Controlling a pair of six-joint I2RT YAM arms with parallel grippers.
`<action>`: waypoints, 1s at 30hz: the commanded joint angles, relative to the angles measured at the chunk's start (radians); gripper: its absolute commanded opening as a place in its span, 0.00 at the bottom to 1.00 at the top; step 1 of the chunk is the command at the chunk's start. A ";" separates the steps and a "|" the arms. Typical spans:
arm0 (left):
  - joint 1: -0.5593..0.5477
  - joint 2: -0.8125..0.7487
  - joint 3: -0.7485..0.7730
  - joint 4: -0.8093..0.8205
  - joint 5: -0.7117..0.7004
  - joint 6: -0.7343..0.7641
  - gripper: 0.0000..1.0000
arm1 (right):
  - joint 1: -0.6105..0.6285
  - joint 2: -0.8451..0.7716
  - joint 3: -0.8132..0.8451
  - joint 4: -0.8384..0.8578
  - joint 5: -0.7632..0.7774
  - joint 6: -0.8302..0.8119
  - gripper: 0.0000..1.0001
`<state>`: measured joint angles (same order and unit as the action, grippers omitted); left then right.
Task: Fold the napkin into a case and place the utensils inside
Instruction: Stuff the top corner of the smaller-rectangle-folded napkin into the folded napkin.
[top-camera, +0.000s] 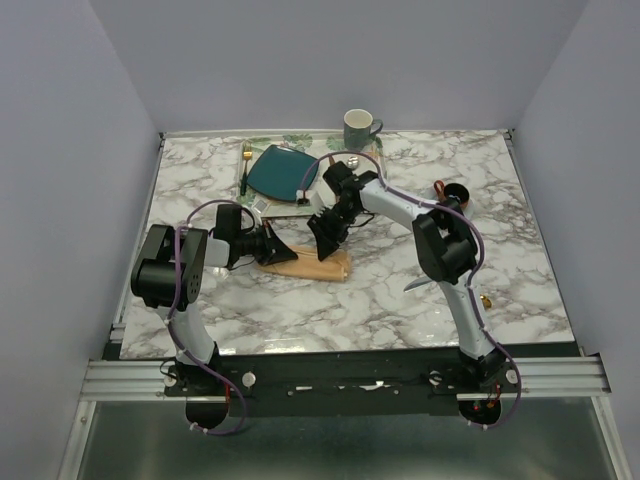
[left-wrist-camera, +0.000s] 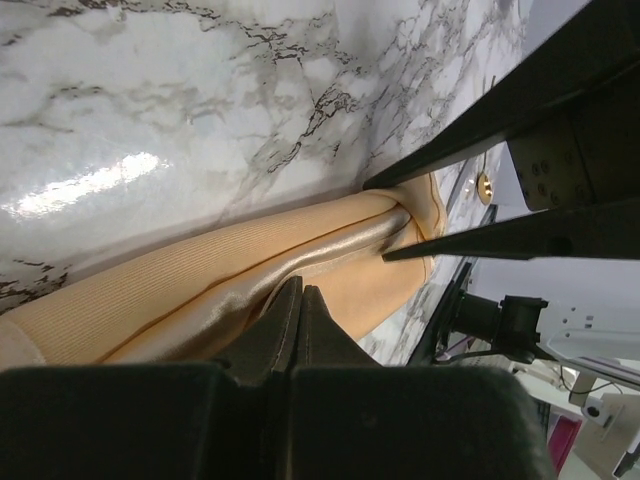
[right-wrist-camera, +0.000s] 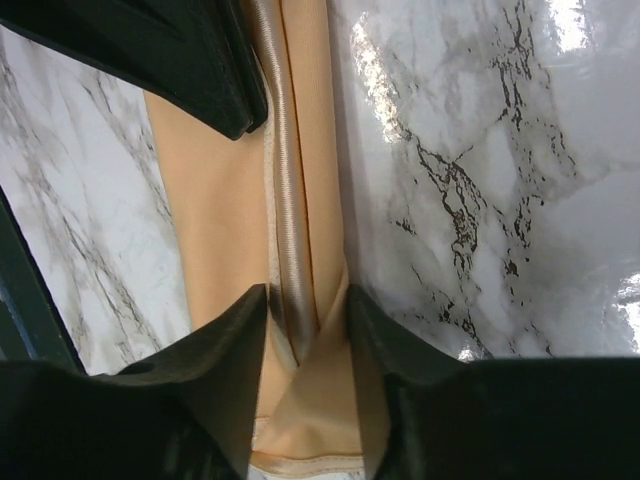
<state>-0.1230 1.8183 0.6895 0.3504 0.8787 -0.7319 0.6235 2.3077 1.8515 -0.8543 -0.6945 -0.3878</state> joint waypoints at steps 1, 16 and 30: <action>-0.010 0.012 0.008 0.022 -0.014 -0.003 0.00 | 0.021 0.021 0.003 0.026 0.055 -0.006 0.40; -0.030 0.001 0.022 -0.050 -0.003 0.098 0.00 | 0.022 -0.034 -0.022 -0.012 0.027 -0.016 0.49; -0.043 0.019 0.045 -0.085 -0.003 0.126 0.00 | 0.030 0.065 0.112 -0.025 0.026 -0.025 0.54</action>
<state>-0.1596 1.8183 0.7090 0.2951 0.8795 -0.6422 0.6388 2.3112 1.9423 -0.8562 -0.6670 -0.3859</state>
